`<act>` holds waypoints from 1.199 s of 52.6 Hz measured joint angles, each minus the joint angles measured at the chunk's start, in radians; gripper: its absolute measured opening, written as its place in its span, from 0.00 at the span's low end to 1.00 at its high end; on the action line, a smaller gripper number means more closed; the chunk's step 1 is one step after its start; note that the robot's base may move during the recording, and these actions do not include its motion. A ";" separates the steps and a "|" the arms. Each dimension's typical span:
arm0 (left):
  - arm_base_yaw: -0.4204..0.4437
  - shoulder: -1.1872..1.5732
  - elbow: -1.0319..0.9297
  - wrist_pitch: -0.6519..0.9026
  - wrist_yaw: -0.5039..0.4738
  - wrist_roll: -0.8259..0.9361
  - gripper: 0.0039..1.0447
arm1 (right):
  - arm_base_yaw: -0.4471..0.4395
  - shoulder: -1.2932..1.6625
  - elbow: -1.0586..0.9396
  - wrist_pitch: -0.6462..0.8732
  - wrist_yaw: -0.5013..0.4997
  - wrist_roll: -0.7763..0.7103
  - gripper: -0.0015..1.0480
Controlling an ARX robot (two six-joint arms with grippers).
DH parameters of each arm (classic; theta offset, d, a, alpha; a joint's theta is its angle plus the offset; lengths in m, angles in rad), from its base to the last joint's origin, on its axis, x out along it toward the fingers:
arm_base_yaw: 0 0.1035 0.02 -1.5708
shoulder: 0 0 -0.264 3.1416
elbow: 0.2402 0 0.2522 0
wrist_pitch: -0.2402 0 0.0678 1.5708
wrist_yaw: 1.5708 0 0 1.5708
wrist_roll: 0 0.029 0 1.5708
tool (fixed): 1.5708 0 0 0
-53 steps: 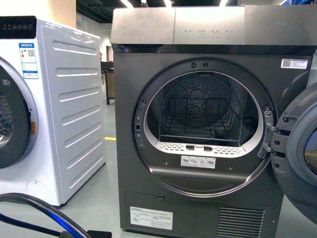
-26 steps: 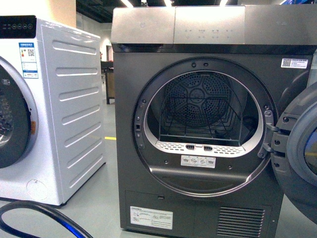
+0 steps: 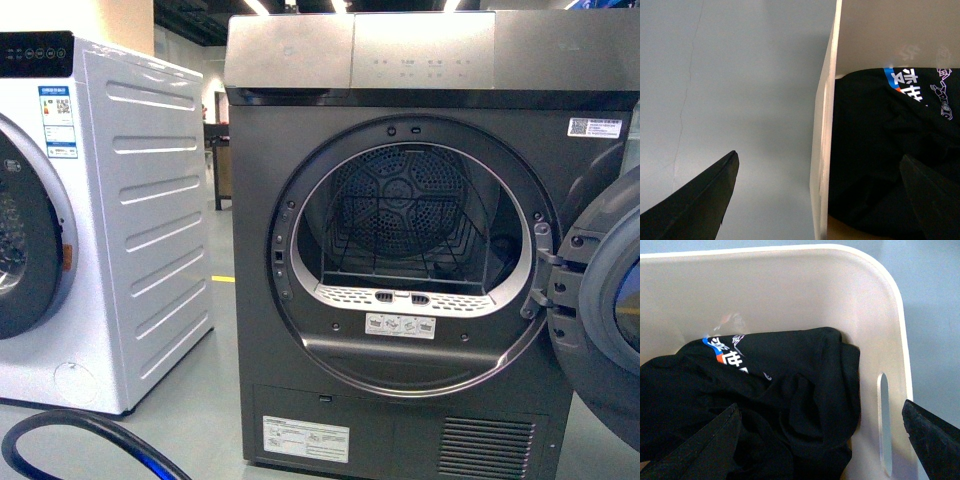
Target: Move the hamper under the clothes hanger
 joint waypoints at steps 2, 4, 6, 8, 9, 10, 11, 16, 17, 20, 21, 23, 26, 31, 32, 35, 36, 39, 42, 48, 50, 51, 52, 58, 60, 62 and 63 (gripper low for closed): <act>0.000 0.003 0.000 0.006 0.001 0.000 0.94 | -0.005 -0.002 0.000 -0.001 0.006 -0.001 0.92; 0.000 0.006 0.000 0.010 0.002 0.000 0.94 | -0.008 -0.002 0.000 -0.004 0.010 -0.001 0.92; 0.001 0.009 0.000 0.014 0.002 0.000 0.94 | -0.010 -0.002 0.001 -0.009 0.011 -0.002 0.92; 0.002 0.013 0.000 0.019 0.003 0.000 0.94 | -0.010 -0.002 0.001 -0.013 0.016 -0.002 0.92; 0.002 0.016 0.000 0.021 0.003 -0.001 0.94 | -0.010 -0.002 0.002 -0.016 0.021 -0.002 0.92; 0.003 0.019 0.000 0.024 0.005 -0.001 0.94 | -0.010 -0.002 0.002 -0.018 0.025 -0.002 0.92; 0.003 0.020 0.000 0.026 0.006 -0.001 0.94 | -0.010 -0.002 0.002 -0.019 0.026 -0.002 0.92; 0.006 0.034 -0.001 0.045 0.011 -0.005 0.94 | -0.011 -0.001 0.010 -0.022 0.048 -0.003 0.92; 0.007 0.036 -0.002 0.048 0.011 -0.006 0.94 | -0.011 0.000 0.012 -0.022 0.050 -0.003 0.92; 0.007 0.042 -0.002 0.055 0.015 -0.007 0.94 | -0.015 0.005 0.021 -0.028 0.055 -0.003 0.92; 0.008 0.043 -0.003 0.058 0.017 -0.008 0.94 | -0.017 0.008 0.024 -0.032 0.057 -0.003 0.92; 0.008 0.046 -0.003 0.062 0.018 -0.008 0.94 | -0.018 0.013 0.029 -0.037 0.061 -0.002 0.92; 0.008 0.049 -0.006 0.069 0.023 -0.011 0.94 | -0.018 0.023 0.037 -0.044 0.066 -0.002 0.92; 0.008 0.053 -0.007 0.076 0.029 -0.015 0.94 | -0.018 0.044 0.050 -0.051 0.074 -0.003 0.92; 0.008 0.055 -0.007 0.078 0.030 -0.015 0.94 | -0.018 0.051 0.054 -0.051 0.076 -0.004 0.92; 0.008 0.058 -0.007 0.079 0.032 -0.016 0.94 | -0.017 0.067 0.066 -0.052 0.080 -0.005 0.92; 0.008 0.060 -0.008 0.080 0.032 -0.016 0.94 | -0.017 0.074 0.071 -0.052 0.082 -0.005 0.92; 0.008 0.062 -0.008 0.082 0.032 -0.017 0.94 | -0.019 0.092 0.081 -0.052 0.082 -0.005 0.92; 0.008 0.063 -0.010 0.083 0.033 -0.018 0.94 | -0.024 0.109 0.089 -0.051 0.082 -0.004 0.92; 0.008 0.063 -0.011 0.083 0.033 -0.018 0.94 | -0.040 0.154 0.097 -0.038 0.088 -0.002 0.92; 0.008 0.063 -0.011 0.083 0.033 -0.018 0.94 | -0.045 0.163 0.099 -0.035 0.088 0.000 0.92; 0.008 0.063 -0.011 0.083 0.032 -0.018 0.94 | -0.046 0.166 0.100 -0.034 0.088 0.001 0.92; 0.008 0.063 -0.011 0.083 0.032 -0.018 0.94 | -0.048 0.171 0.101 -0.031 0.088 0.001 0.92; 0.007 0.063 -0.011 0.082 0.032 -0.018 0.94 | -0.057 0.192 0.106 -0.019 0.086 0.009 0.92; 0.006 0.063 -0.011 0.082 0.032 -0.017 0.94 | -0.060 0.201 0.108 -0.014 0.085 0.016 0.89; 0.006 0.063 -0.010 0.080 0.028 -0.014 0.93 | -0.061 0.206 0.108 -0.013 0.085 0.019 0.85; 0.005 0.063 -0.010 0.079 0.025 -0.014 0.90 | -0.062 0.209 0.108 -0.011 0.085 0.023 0.81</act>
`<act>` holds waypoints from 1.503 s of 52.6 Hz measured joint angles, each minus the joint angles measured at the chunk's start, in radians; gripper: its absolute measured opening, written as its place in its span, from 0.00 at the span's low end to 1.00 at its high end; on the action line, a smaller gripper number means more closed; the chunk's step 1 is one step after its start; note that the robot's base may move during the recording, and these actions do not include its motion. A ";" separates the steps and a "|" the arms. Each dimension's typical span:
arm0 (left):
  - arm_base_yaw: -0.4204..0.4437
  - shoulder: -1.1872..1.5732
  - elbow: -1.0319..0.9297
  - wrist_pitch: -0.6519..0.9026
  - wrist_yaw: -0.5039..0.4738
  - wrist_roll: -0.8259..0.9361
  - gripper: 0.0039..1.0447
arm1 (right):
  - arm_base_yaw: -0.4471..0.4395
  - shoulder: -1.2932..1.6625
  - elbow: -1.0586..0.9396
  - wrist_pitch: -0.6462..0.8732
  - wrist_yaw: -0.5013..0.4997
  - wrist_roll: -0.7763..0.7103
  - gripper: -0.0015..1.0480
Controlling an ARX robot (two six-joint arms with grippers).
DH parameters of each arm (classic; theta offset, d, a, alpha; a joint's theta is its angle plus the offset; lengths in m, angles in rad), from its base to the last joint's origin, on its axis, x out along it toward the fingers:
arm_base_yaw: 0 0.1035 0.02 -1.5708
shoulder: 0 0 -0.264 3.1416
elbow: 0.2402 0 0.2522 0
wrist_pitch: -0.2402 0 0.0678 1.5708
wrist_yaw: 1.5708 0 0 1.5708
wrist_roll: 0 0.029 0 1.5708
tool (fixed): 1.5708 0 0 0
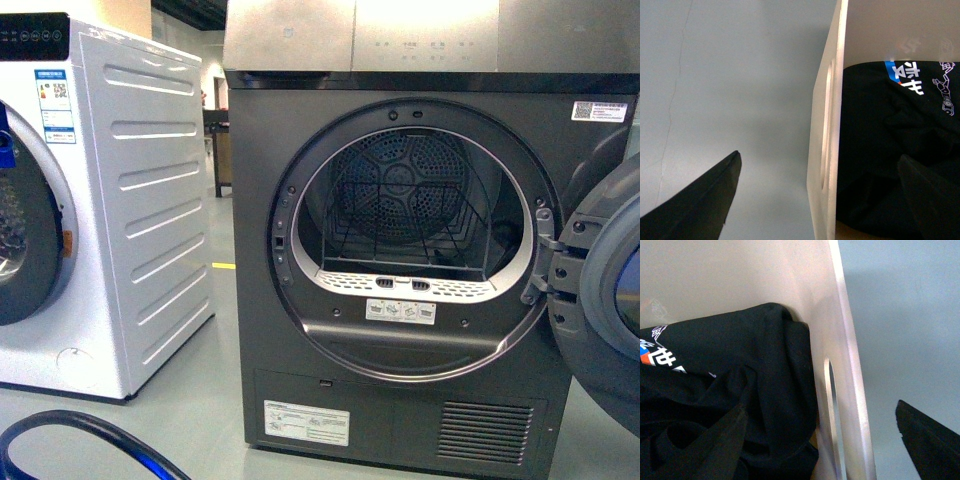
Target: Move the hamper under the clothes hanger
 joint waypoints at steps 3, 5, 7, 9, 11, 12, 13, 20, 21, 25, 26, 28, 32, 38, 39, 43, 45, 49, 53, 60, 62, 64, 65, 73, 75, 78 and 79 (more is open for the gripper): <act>-0.002 0.000 0.000 -0.002 -0.003 0.000 0.83 | -0.002 0.006 0.000 0.002 0.000 0.008 0.75; -0.003 0.000 0.000 -0.002 -0.012 0.000 0.78 | -0.003 0.009 0.001 0.004 0.001 0.012 0.69; -0.004 0.000 0.000 -0.003 -0.019 0.000 0.73 | -0.005 0.011 0.002 0.004 0.002 0.019 0.64; -0.004 0.000 0.000 -0.003 -0.020 0.000 0.69 | -0.005 0.012 0.002 0.004 0.002 0.022 0.61; -0.004 0.000 0.000 -0.003 -0.021 0.000 0.64 | -0.006 0.013 0.002 0.004 0.003 0.027 0.56; -0.005 0.000 0.000 -0.004 -0.023 0.000 0.61 | -0.006 0.013 0.002 0.004 0.003 0.030 0.53; -0.005 0.000 0.000 -0.004 -0.024 0.000 0.59 | -0.006 0.013 0.002 0.004 0.004 0.031 0.51; -0.006 0.000 0.000 -0.008 -0.026 0.000 0.42 | -0.006 0.013 0.006 0.005 0.004 0.034 0.34; -0.006 0.000 0.000 -0.008 -0.026 0.000 0.38 | -0.006 0.013 0.008 0.006 0.004 0.035 0.31; -0.007 0.000 0.000 -0.008 -0.026 0.000 0.23 | -0.006 0.013 0.015 0.005 0.007 0.034 0.16; -0.007 0.000 0.000 -0.008 -0.025 0.000 0.18 | -0.006 0.013 0.016 0.005 0.011 0.034 0.11; -0.007 0.000 0.000 -0.008 -0.022 0.000 0.13 | -0.006 0.013 0.017 0.003 0.010 0.031 0.06; -0.011 0.000 0.000 -0.008 -0.019 -0.003 0.03 | -0.003 0.013 0.021 -0.005 0.009 0.024 0.03; -0.012 0.000 0.000 -0.008 -0.019 -0.005 0.04 | 0.001 0.013 0.023 -0.011 0.011 0.023 0.03; -0.012 0.000 0.000 -0.008 -0.019 -0.005 0.04 | 0.001 0.013 0.023 -0.012 0.011 0.023 0.03; -0.012 0.000 0.000 -0.007 -0.019 -0.005 0.04 | 0.004 0.010 0.025 -0.016 0.011 0.023 0.03; -0.012 0.000 0.000 -0.007 -0.019 -0.005 0.04 | 0.005 0.009 0.025 -0.018 0.011 0.023 0.03; -0.012 0.000 0.000 -0.008 -0.021 -0.005 0.04 | 0.005 0.004 0.025 -0.024 0.011 0.023 0.03; -0.012 -0.006 0.000 -0.016 -0.023 -0.004 0.04 | 0.006 -0.003 0.025 -0.032 0.008 0.022 0.03; -0.010 -0.022 -0.003 -0.037 -0.035 -0.003 0.04 | 0.007 -0.032 0.020 -0.055 -0.008 0.018 0.03; -0.008 -0.029 -0.005 -0.045 -0.036 -0.003 0.04 | 0.008 -0.045 0.018 -0.060 -0.009 0.015 0.03; -0.008 -0.036 -0.007 -0.051 -0.037 -0.003 0.04 | 0.008 -0.057 0.015 -0.064 -0.009 0.011 0.03; -0.008 -0.043 -0.008 -0.056 -0.038 -0.003 0.04 | 0.009 -0.068 0.013 -0.067 -0.010 0.008 0.03; -0.005 -0.107 -0.011 -0.089 -0.042 0.003 0.04 | 0.003 -0.153 -0.003 -0.092 -0.012 -0.013 0.03; -0.004 -0.126 -0.011 -0.098 -0.045 0.008 0.04 | 0.000 -0.175 -0.006 -0.095 -0.012 -0.018 0.03; -0.004 -0.142 -0.011 -0.107 -0.048 0.011 0.04 | -0.003 -0.191 -0.010 -0.095 -0.015 -0.023 0.03; -0.004 -0.147 -0.011 -0.109 -0.049 0.012 0.04 | -0.003 -0.195 -0.010 -0.095 -0.015 -0.024 0.03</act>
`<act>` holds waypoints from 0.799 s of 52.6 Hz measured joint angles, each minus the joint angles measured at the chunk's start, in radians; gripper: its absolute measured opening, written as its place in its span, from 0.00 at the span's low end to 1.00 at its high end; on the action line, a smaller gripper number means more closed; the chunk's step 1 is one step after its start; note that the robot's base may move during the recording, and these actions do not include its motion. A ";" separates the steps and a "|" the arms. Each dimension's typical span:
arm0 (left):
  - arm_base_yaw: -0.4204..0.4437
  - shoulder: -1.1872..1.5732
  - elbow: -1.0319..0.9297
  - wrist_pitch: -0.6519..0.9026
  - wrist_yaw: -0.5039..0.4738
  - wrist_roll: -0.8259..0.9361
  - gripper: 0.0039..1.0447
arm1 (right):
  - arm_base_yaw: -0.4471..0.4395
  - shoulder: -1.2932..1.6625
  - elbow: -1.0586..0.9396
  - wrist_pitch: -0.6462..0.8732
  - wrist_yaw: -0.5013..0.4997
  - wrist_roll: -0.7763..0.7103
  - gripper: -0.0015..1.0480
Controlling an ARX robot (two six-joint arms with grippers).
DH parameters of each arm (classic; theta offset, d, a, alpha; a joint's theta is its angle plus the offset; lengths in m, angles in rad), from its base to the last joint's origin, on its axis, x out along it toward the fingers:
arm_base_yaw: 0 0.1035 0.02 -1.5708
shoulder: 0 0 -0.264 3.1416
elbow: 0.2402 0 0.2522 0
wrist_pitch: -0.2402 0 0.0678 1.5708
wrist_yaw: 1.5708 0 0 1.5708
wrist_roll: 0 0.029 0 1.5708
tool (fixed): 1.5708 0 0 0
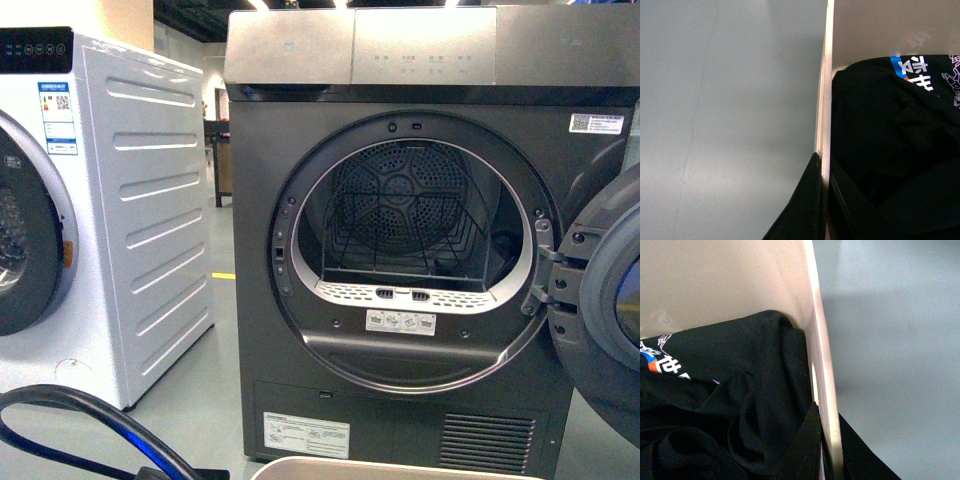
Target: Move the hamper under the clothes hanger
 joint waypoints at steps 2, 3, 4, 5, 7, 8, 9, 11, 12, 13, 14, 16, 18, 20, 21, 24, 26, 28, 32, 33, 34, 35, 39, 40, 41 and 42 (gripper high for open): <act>0.000 -0.008 0.000 -0.004 -0.003 0.001 0.04 | -0.002 -0.004 -0.001 0.000 0.000 -0.002 0.03; 0.000 -0.010 0.000 -0.005 -0.003 0.002 0.04 | -0.002 -0.005 -0.001 0.000 0.000 -0.002 0.03; 0.000 -0.013 0.000 -0.007 -0.004 0.002 0.04 | -0.002 -0.006 -0.002 0.001 -0.001 -0.002 0.03; 0.000 -0.015 0.000 -0.010 -0.005 0.002 0.04 | -0.003 -0.006 -0.002 0.001 -0.001 -0.002 0.03; 0.000 -0.019 0.001 -0.016 -0.015 0.002 0.04 | -0.003 -0.007 -0.005 0.005 -0.001 -0.002 0.03; 0.000 -0.021 0.001 -0.019 -0.019 0.002 0.04 | -0.004 -0.007 -0.007 0.010 -0.002 -0.002 0.03; 0.000 -0.021 0.001 -0.020 -0.020 0.002 0.04 | -0.004 -0.006 -0.010 0.014 -0.003 -0.002 0.03; 0.000 -0.021 0.001 -0.022 -0.022 0.002 0.04 | -0.003 -0.006 -0.015 0.023 -0.004 -0.002 0.03; 0.000 -0.021 0.001 -0.023 -0.022 0.002 0.04 | -0.003 -0.006 -0.017 0.024 -0.004 -0.002 0.03; 0.000 -0.021 0.001 -0.023 -0.022 0.002 0.04 | -0.003 -0.006 -0.018 0.024 -0.004 -0.002 0.03; 0.000 -0.021 0.001 -0.023 -0.021 0.002 0.04 | -0.003 -0.006 -0.019 0.024 -0.004 -0.002 0.03; 0.000 -0.021 0.001 -0.023 -0.022 0.002 0.04 | -0.003 -0.006 -0.019 0.024 -0.004 -0.002 0.03; 0.000 -0.021 0.001 -0.023 -0.022 0.002 0.04 | -0.003 -0.006 -0.019 0.025 -0.004 -0.002 0.03; 0.000 -0.021 0.001 -0.023 -0.022 0.002 0.04 | -0.003 -0.006 -0.019 0.025 -0.004 -0.002 0.03; 0.000 -0.021 0.001 -0.023 -0.022 0.002 0.04 | -0.003 -0.006 -0.019 0.025 -0.004 -0.002 0.03; 0.000 -0.021 0.001 -0.023 -0.022 0.002 0.04 | -0.003 -0.006 -0.019 0.025 -0.004 -0.002 0.03; 0.000 -0.021 0.001 -0.023 -0.022 0.002 0.04 | -0.003 -0.006 -0.019 0.025 -0.004 -0.002 0.03; 0.000 -0.021 0.001 -0.023 -0.022 0.002 0.04 | -0.003 -0.006 -0.019 0.025 -0.004 -0.002 0.03; 0.000 -0.021 0.001 -0.023 -0.022 0.002 0.04 | -0.003 -0.006 -0.019 0.025 -0.004 -0.002 0.03; 0.000 -0.021 0.001 -0.023 -0.022 0.002 0.04 | -0.003 -0.006 -0.019 0.025 -0.004 -0.002 0.03; 0.000 -0.021 0.001 -0.023 -0.022 0.002 0.04 | -0.003 -0.006 -0.019 0.025 -0.004 -0.002 0.03; 0.000 -0.021 0.001 -0.023 -0.022 0.002 0.04 | -0.003 -0.006 -0.019 0.025 -0.004 -0.002 0.03; 0.000 -0.021 0.001 -0.023 -0.022 0.002 0.04 | -0.003 -0.006 -0.019 0.025 -0.004 -0.002 0.03; 0.000 -0.021 0.001 -0.023 -0.022 0.002 0.04 | -0.003 -0.006 -0.019 0.025 -0.004 -0.002 0.03; 0.000 -0.021 0.001 -0.023 -0.022 0.002 0.04 | -0.003 -0.006 -0.019 0.025 -0.004 -0.002 0.03; 0.000 -0.021 0.001 -0.023 -0.023 0.002 0.04 | -0.003 -0.006 -0.019 0.026 -0.004 -0.002 0.03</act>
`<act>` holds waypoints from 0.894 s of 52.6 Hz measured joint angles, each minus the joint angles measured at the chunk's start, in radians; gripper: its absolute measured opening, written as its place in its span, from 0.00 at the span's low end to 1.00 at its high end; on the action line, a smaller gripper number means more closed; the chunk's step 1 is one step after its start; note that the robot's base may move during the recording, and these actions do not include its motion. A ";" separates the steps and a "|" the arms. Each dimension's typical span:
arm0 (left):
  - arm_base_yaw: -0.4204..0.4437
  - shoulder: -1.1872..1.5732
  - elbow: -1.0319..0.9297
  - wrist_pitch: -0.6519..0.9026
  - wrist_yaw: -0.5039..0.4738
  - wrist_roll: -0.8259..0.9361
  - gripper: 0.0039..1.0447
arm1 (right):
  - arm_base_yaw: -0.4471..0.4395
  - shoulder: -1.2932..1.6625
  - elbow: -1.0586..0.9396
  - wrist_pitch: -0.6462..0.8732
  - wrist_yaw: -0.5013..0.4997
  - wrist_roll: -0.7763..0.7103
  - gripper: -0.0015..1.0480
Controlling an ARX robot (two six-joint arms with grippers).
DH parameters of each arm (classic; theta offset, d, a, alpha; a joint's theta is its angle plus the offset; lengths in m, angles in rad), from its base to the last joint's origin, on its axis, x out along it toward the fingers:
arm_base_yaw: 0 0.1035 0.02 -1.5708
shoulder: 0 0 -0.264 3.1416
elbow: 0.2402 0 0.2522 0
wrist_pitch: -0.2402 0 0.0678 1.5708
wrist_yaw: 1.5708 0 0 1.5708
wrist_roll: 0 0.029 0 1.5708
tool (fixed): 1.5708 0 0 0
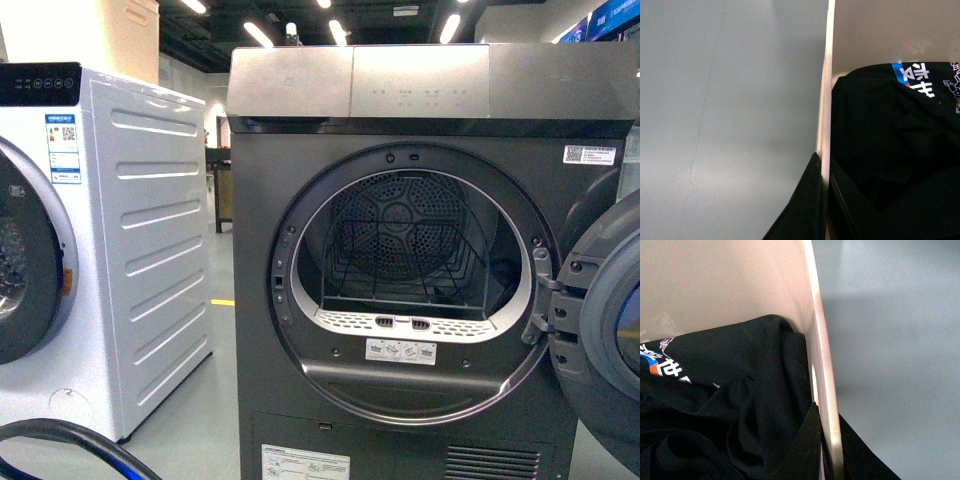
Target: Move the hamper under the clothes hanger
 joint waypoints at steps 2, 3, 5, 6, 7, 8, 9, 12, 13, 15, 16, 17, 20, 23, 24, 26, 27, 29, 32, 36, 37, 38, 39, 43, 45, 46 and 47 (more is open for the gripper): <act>0.003 0.000 0.000 0.000 -0.006 0.000 0.04 | 0.004 0.000 0.000 0.001 -0.004 0.000 0.03; 0.006 0.000 -0.001 0.000 -0.010 0.000 0.04 | 0.009 0.000 0.000 0.001 -0.009 0.000 0.03; 0.013 0.000 -0.002 -0.001 -0.017 0.000 0.04 | 0.015 0.000 0.001 0.001 -0.016 0.000 0.03; 0.017 0.000 -0.002 -0.001 -0.021 0.000 0.04 | 0.019 0.000 0.001 0.001 -0.023 0.000 0.03; 0.018 0.000 -0.002 -0.001 -0.022 0.000 0.04 | 0.019 0.000 0.001 0.001 -0.025 0.000 0.03; 0.018 0.000 -0.002 -0.001 -0.022 0.000 0.04 | 0.019 0.001 0.001 0.001 -0.026 0.000 0.03; 0.018 0.000 -0.002 -0.001 -0.021 0.000 0.04 | 0.018 0.002 0.001 0.001 -0.025 0.000 0.03; 0.014 -0.005 -0.002 -0.001 -0.013 0.000 0.04 | 0.013 0.002 0.001 0.002 -0.011 0.001 0.03; 0.013 -0.006 0.000 -0.001 -0.010 0.000 0.04 | 0.011 0.002 0.002 0.003 -0.005 0.001 0.03; 0.011 -0.006 0.003 -0.001 -0.003 0.000 0.04 | 0.009 0.002 0.003 0.005 -0.002 0.001 0.03; 0.009 -0.006 0.004 -0.001 0.002 0.000 0.04 | 0.006 0.002 0.003 0.005 0.000 0.001 0.03; 0.008 -0.006 0.004 -0.001 0.003 0.000 0.04 | 0.005 0.002 0.003 0.005 0.000 0.001 0.03; 0.002 -0.006 0.004 -0.001 0.004 0.000 0.04 | -0.005 0.003 0.000 0.005 0.000 0.001 0.03; -0.003 -0.008 0.008 -0.001 0.005 0.000 0.04 | -0.010 0.003 0.000 0.005 0.005 0.001 0.03; -0.005 -0.008 0.010 -0.001 0.007 0.000 0.04 | -0.010 0.003 0.000 0.005 0.010 0.001 0.03; -0.006 -0.008 0.009 -0.001 0.008 0.000 0.04 | -0.010 0.003 0.000 0.005 0.012 0.001 0.03; -0.006 -0.007 0.008 -0.001 0.009 0.000 0.04 | -0.010 0.003 0.000 0.005 0.011 0.001 0.03; -0.006 -0.007 0.008 -0.001 0.005 0.000 0.04 | -0.010 0.003 0.000 0.005 0.007 0.000 0.03; -0.005 -0.007 0.008 -0.001 -0.004 0.001 0.04 | -0.006 0.003 0.000 0.005 -0.002 0.001 0.03; -0.001 -0.007 0.007 -0.001 -0.003 0.000 0.04 | -0.004 0.003 0.000 0.005 -0.003 0.000 0.03; 0.000 -0.007 0.006 -0.001 -0.003 0.000 0.04 | -0.004 0.003 0.000 0.005 -0.002 0.001 0.03; 0.000 -0.007 0.006 -0.001 -0.003 0.000 0.04 | -0.003 0.003 0.000 0.005 -0.002 0.001 0.03; 0.000 -0.007 0.006 -0.001 -0.004 0.000 0.04 | -0.002 0.003 0.000 0.005 -0.002 0.001 0.03; 0.002 -0.007 0.006 -0.001 -0.008 0.001 0.04 | 0.000 0.003 0.000 0.005 -0.004 0.001 0.03; 0.002 -0.007 0.006 -0.001 -0.005 0.000 0.04 | 0.000 0.003 0.000 0.005 -0.003 0.001 0.03; 0.002 -0.007 0.005 -0.001 -0.004 0.000 0.04 | 0.000 0.003 0.000 0.005 -0.003 0.001 0.03; 0.002 -0.007 0.005 -0.001 -0.004 0.000 0.04 | 0.000 0.003 0.000 0.005 -0.003 0.001 0.03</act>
